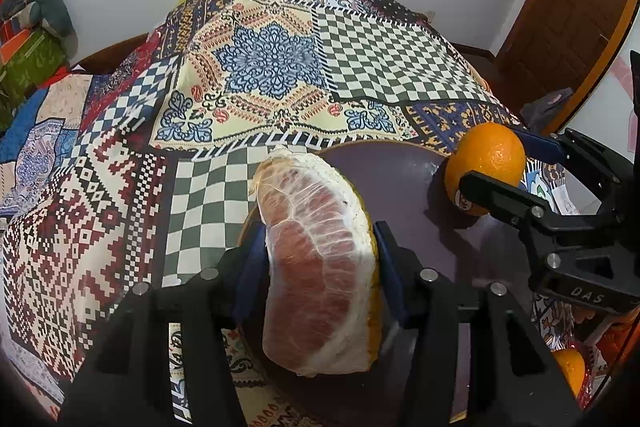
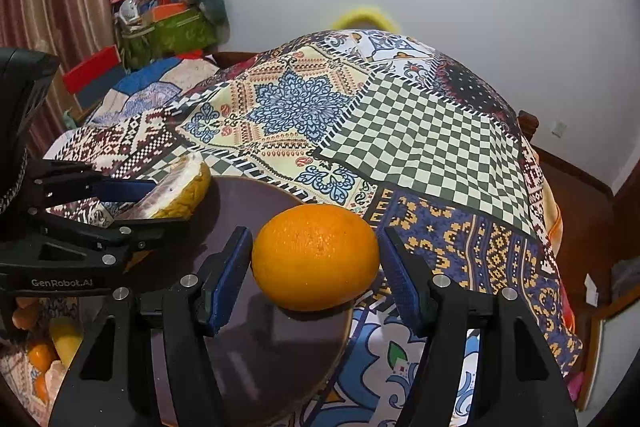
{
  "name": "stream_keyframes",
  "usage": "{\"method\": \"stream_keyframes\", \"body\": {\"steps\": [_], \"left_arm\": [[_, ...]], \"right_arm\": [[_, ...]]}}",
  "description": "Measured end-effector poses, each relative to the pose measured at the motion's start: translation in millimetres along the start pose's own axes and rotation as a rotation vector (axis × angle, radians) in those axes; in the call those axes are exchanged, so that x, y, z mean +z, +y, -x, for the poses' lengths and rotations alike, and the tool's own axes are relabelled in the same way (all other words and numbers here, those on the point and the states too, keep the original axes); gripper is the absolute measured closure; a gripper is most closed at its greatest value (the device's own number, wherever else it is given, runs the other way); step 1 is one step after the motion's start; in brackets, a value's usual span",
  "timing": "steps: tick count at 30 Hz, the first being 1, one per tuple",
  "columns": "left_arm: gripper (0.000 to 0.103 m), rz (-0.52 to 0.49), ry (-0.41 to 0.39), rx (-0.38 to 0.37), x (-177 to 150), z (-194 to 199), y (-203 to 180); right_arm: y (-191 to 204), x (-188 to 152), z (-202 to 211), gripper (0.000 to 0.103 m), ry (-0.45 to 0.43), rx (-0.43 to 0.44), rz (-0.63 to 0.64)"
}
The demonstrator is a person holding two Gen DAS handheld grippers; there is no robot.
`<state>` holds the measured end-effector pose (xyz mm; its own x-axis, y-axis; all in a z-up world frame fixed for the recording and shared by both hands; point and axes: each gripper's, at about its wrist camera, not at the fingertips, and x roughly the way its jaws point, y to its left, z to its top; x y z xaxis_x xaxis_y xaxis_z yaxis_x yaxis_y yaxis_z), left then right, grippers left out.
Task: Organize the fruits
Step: 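Open left tool releasing the wedge on the plate while right tool releases the orange there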
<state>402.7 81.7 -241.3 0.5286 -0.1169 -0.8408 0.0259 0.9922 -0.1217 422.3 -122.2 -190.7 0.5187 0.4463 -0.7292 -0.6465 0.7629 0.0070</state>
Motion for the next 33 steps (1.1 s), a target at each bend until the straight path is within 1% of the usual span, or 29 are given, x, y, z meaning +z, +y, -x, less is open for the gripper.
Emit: {"method": "stream_keyframes", "body": {"steps": [3, 5, 7, 9, 14, 24, 27, 33], "left_arm": [[0.05, 0.014, 0.02, -0.008, -1, -4, 2], [0.05, 0.008, 0.014, -0.004, -1, -3, 1], [0.05, -0.006, -0.012, 0.01, -1, 2, -3], [0.05, -0.024, -0.032, 0.016, 0, 8, -7], [0.05, -0.015, -0.046, 0.013, -1, 21, -7], [0.05, 0.003, -0.088, 0.035, -13, 62, -5], [0.05, 0.002, -0.109, 0.04, -18, 79, -8], [0.05, 0.0, -0.154, 0.042, -30, 118, -17]], "right_arm": [[3, 1, -1, 0.039, 0.01, -0.002, 0.009], [4, 2, 1, 0.039, 0.011, 0.027, 0.006], [6, 3, 2, 0.039, 0.011, 0.047, -0.002], [9, 3, 4, 0.039, 0.005, 0.04, 0.001], [10, 1, 14, 0.039, -0.003, 0.044, -0.019], [17, -4, 60, 0.039, -0.073, 0.012, -0.047], [20, -7, 76, 0.039, -0.096, 0.001, -0.056], [24, -13, 114, 0.039, -0.148, 0.007, -0.082]]}}
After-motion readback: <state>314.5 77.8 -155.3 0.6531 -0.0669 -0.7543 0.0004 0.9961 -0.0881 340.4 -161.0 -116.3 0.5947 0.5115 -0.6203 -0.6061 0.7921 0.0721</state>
